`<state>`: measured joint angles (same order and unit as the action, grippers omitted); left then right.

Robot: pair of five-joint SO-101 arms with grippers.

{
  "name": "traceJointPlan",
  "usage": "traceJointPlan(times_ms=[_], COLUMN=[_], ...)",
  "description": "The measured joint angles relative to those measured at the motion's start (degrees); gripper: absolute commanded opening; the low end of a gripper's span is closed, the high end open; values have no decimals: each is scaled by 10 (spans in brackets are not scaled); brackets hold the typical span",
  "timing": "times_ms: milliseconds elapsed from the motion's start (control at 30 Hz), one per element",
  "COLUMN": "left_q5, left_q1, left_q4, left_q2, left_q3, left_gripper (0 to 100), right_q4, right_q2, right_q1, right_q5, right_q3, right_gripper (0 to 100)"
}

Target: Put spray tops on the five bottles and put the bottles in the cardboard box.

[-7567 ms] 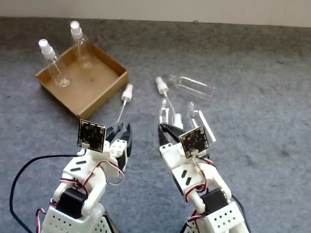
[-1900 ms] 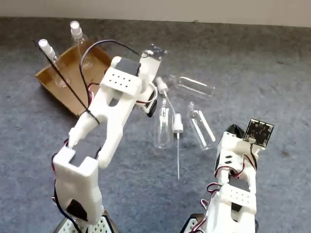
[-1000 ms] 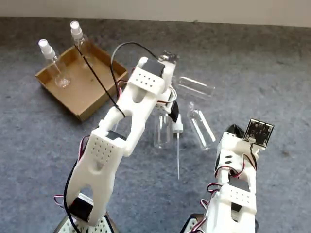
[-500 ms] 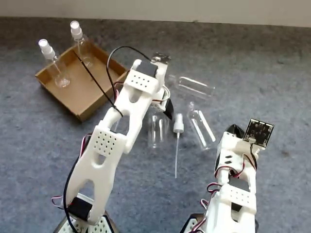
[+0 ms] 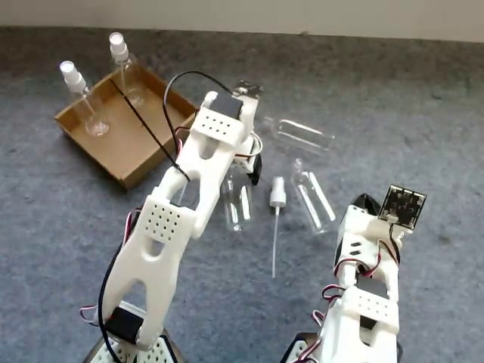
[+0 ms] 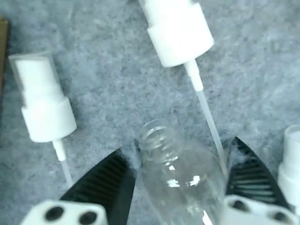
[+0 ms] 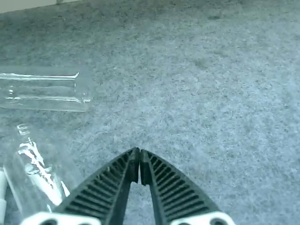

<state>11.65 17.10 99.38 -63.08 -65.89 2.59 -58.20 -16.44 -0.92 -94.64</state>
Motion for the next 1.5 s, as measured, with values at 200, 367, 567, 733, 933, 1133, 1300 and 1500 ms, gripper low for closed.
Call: traceJointPlan(times_ms=[200, 367, 567, 733, 933, 1133, 1300, 1500], left_q5=[0, 0, -20, -147, -200, -215, -133, -80], left_q1=[0, 0, 0, 0, 0, -4, -10, -7], left_q4=[1, 3, 3, 3, 3, 4, 4, 4], left_q2=[0, 0, 31, 63, 104, 159, 185, 187], left_q3=[0, 0, 0, 1, 69, 121, 178, 219], left_gripper=[223, 195, 168, 179, 275, 285, 285, 284], right_q4=[0, 0, 0, 0, 0, 0, 0, 0], right_q2=[0, 0, 0, 0, 0, 0, 0, 0], right_q1=[0, 3, 3, 3, 3, 3, 3, 3], right_q5=[0, 0, 0, 0, 0, 0, 0, 0], right_q3=[0, 0, 0, 0, 0, 0, 0, 0], right_gripper=[6, 6, 6, 6, 6, 6, 6, 6])
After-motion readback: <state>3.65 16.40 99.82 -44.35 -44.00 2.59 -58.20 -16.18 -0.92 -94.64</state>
